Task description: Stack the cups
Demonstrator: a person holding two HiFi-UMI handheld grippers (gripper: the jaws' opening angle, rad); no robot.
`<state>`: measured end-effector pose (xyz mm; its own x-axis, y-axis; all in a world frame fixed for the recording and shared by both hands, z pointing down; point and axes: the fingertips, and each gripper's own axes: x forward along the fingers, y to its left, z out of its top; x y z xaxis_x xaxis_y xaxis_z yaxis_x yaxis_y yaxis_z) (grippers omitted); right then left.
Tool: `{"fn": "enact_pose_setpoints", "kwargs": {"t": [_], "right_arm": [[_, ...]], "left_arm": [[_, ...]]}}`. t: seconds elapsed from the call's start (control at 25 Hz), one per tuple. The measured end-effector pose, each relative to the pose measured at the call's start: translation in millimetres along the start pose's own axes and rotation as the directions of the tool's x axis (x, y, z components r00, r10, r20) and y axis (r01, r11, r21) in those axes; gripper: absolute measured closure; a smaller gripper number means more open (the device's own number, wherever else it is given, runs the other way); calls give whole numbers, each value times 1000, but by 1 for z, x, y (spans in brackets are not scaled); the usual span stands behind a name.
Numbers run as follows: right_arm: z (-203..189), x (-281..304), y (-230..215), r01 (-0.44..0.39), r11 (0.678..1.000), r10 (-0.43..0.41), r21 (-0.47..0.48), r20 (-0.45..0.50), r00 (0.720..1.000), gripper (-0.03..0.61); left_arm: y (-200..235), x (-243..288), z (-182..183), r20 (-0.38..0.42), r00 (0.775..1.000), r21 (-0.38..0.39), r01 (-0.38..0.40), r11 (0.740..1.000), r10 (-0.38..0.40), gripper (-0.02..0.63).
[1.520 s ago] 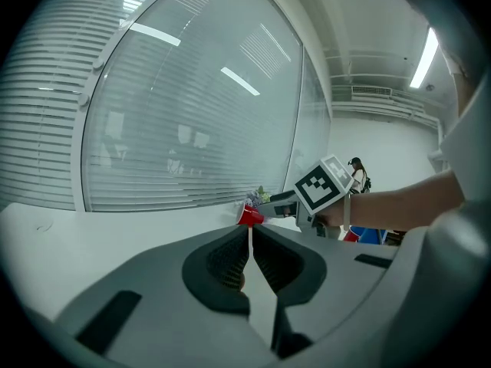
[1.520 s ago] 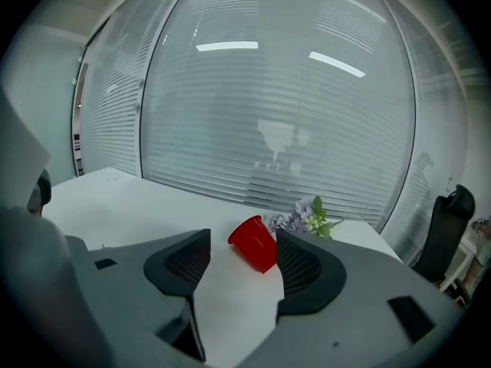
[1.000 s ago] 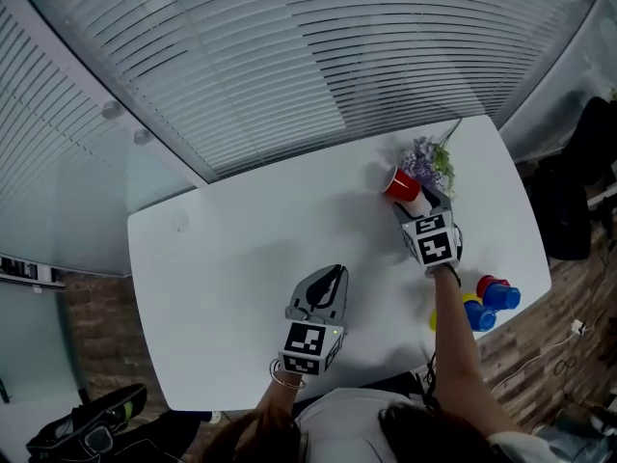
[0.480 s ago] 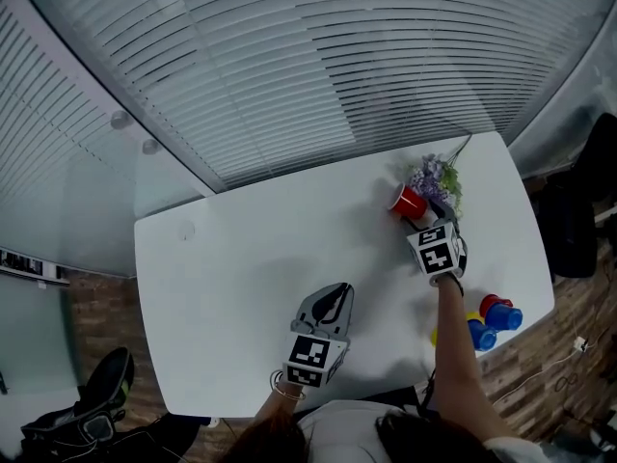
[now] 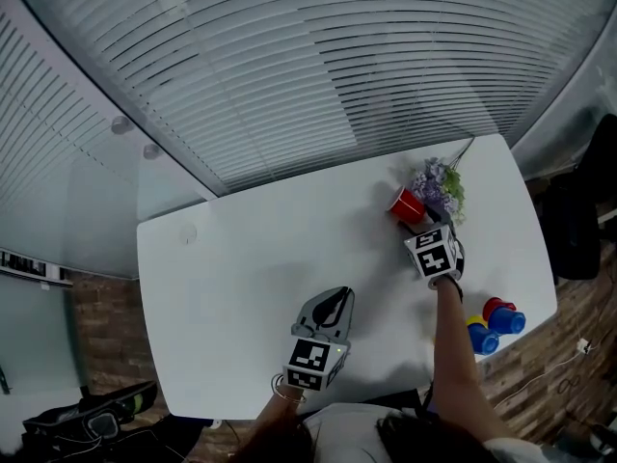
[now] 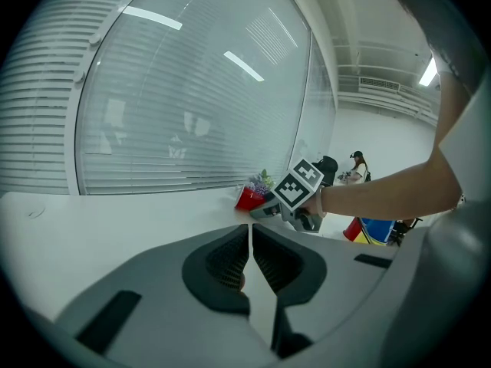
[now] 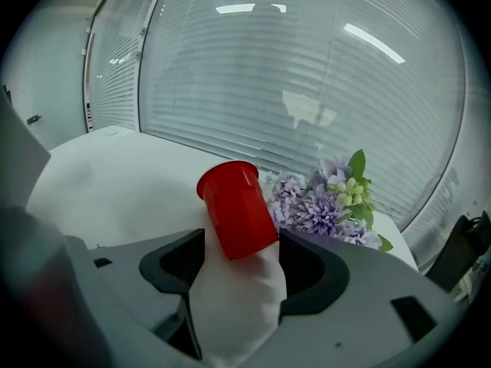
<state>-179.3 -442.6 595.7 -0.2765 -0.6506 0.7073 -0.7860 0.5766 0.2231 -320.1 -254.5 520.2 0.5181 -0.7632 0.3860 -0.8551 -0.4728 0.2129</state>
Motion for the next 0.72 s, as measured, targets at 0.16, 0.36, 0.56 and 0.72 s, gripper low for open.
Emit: {"fn": "enact_pose_setpoints", "kwargs": {"t": [0.16,0.36,0.56,0.72], "right_arm": [[3,-3,11,-15,1000,15,26,15,1000,257],[6,-4,26,-49,997,48,53,24,999,270],[2,0,28,-45,997,43,58,42,998,275],[4,4,25,-36,996,32,79,56,998,275]], "left_arm": [[0,-2,1,3,1000,3,-2,1000,2,581],[0,-3,2,3,1000,3,-2,1000,2,581],[-2,-4,-2,-3,1000,6,-1,1000,1,581],[-2,-5,-1,-4,1000,8,0,1000,0,581]]}}
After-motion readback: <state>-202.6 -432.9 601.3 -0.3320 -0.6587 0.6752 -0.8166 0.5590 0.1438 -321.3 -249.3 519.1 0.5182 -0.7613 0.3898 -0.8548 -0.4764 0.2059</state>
